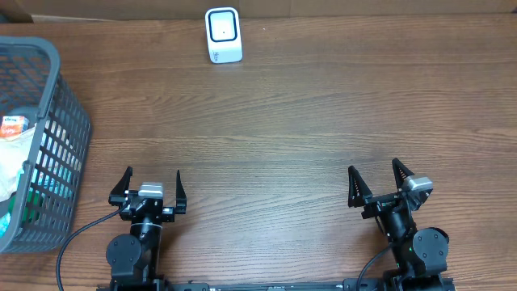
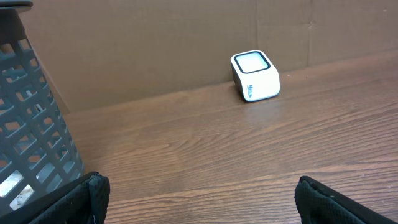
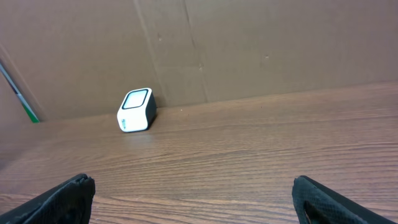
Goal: Scan the item barcode
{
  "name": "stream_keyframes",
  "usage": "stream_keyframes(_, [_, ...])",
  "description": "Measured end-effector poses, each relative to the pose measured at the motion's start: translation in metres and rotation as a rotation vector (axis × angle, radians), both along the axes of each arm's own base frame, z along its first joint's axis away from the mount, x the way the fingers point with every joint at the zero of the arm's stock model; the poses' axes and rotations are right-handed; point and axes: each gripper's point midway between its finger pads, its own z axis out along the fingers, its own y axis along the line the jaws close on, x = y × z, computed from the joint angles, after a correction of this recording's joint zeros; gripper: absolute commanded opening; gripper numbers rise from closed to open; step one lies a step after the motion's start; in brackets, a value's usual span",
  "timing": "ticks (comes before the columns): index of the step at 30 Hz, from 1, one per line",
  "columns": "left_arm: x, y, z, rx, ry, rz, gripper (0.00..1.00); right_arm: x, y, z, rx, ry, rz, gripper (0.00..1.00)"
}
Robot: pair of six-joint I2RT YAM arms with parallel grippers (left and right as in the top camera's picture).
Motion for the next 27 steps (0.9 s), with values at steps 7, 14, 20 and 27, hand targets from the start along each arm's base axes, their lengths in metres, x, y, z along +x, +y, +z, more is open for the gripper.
stream_keyframes(7, [0.0,-0.006,-0.0001,0.0,0.0,-0.023,1.0,0.0,0.0,0.0001,0.0,0.0,0.0,1.0])
stream_keyframes(14, [0.0,-0.006,-0.0001,0.001,0.0,-0.023,0.99,0.0,0.0,0.0,0.0,0.0,0.0,1.0])
stream_keyframes(20, [0.0,-0.006,-0.0001,0.0,0.0,-0.023,1.0,0.0,-0.0001,-0.0001,0.0,0.0,0.0,1.0])
stream_keyframes(27, [0.0,-0.006,-0.0001,0.0,0.0,-0.023,0.99,0.0,-0.0001,0.0001,0.0,0.0,0.0,1.0])
